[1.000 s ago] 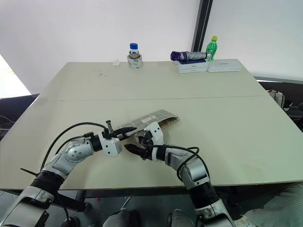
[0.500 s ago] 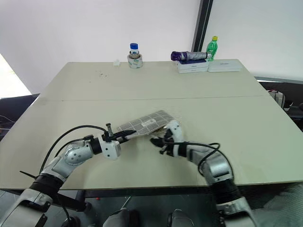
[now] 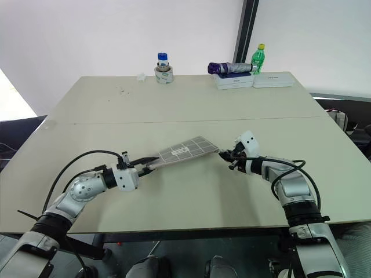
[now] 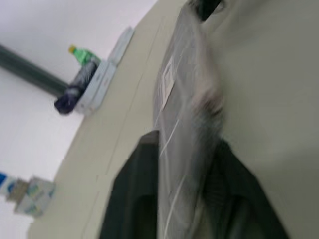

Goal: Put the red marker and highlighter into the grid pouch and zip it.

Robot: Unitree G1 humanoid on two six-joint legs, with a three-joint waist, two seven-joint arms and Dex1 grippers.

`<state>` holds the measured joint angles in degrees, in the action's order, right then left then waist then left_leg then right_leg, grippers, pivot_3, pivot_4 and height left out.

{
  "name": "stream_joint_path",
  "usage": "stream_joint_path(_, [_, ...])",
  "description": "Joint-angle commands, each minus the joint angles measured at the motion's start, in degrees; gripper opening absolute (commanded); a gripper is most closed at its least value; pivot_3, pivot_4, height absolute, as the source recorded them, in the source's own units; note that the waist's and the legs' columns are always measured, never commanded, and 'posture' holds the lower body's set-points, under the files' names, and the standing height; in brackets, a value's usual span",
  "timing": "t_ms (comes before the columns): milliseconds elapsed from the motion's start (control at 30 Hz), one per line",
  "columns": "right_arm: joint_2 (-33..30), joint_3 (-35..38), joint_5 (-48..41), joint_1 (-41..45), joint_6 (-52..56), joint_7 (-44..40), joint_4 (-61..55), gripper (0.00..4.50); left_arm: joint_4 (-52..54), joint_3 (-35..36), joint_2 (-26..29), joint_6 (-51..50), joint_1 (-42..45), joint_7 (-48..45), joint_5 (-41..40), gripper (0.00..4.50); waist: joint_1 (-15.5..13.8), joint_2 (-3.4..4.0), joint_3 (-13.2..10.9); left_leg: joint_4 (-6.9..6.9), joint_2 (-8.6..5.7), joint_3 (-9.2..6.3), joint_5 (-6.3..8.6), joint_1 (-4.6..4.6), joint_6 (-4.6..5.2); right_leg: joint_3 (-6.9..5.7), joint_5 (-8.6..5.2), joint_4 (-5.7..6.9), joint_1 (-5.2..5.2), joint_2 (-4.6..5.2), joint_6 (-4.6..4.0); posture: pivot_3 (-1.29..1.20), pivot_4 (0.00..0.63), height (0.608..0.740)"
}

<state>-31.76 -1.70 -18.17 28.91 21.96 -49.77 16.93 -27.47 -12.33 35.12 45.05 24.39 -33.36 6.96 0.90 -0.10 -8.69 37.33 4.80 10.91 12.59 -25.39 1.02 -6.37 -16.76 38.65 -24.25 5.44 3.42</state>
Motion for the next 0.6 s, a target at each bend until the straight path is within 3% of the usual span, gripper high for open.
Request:
stream_joint_path(33, [1.2,0.0,0.4,0.2,-2.4,-0.4,-3.3,2.54,0.5,2.0,0.7,-0.5,0.3,-1.3,-2.6,3.18,0.0,0.0,0.0,0.0,0.0,0.0,0.0,0.0,0.0,0.0,0.0,0.0,0.0,0.0,0.0,0.0,0.15,0.74])
stream_joint_path(100, [-0.3,-0.3,0.7,-0.6,-1.8,-2.1,-4.7,3.58,2.2,3.2,0.9,-2.2,-1.3,-2.1,-5.0,4.19,-0.1,0.0,0.0,0.0,0.0,0.0,-0.01,0.0,-0.03,0.0,0.0,0.0,0.0,0.0,0.0,0.0,0.15,0.74])
stream_joint_path(133, [-2.4,-0.9,1.1,-1.6,-1.0,-4.0,-6.2,4.09,3.2,4.6,0.8,-4.4,-2.4,-2.2,-7.6,4.5,-0.1,0.01,0.0,0.0,0.01,-0.01,-0.03,0.0,-0.05,0.0,0.0,0.0,0.0,0.01,0.0,0.0,0.15,0.74])
stream_joint_path(167, [-4.5,-1.4,1.1,-2.6,-0.4,-6.3,-8.0,4.49,4.2,5.9,1.0,-6.2,-3.6,-2.9,-10.1,4.5,-0.2,0.01,0.0,0.0,0.04,-0.01,-0.03,-0.01,-0.05,0.0,0.0,-0.01,0.0,0.06,0.0,0.0,0.15,0.74])
stream_joint_path(267, [-10.0,-0.4,-1.8,-5.8,3.8,-11.8,-13.6,4.49,7.0,10.7,3.0,-9.0,-8.5,-4.5,-15.8,4.5,-0.1,0.0,0.0,-0.01,0.03,-0.02,0.02,-0.03,0.03,0.01,-0.04,-0.03,0.0,0.14,0.05,0.0,0.15,0.74])
stream_joint_path(433, [-13.5,6.2,-6.1,-7.9,5.5,-13.0,-14.7,4.49,14.0,18.8,6.0,-17.6,-18.1,-8.2,-26.2,4.5,0.3,-0.01,0.0,-0.05,0.06,-0.1,0.09,0.04,0.14,0.01,-0.03,-0.05,0.04,0.1,0.03,0.0,0.15,0.74])
stream_joint_path(600, [-14.3,12.8,-4.3,-12.4,-4.1,-12.0,-9.0,4.49,21.2,28.3,7.7,-26.6,-27.7,-7.9,-32.6,4.5,-0.3,-0.03,0.0,-0.05,0.04,-0.11,0.12,0.05,0.17,-0.01,-0.04,-0.11,0.12,0.12,0.02,0.0,0.15,0.74])
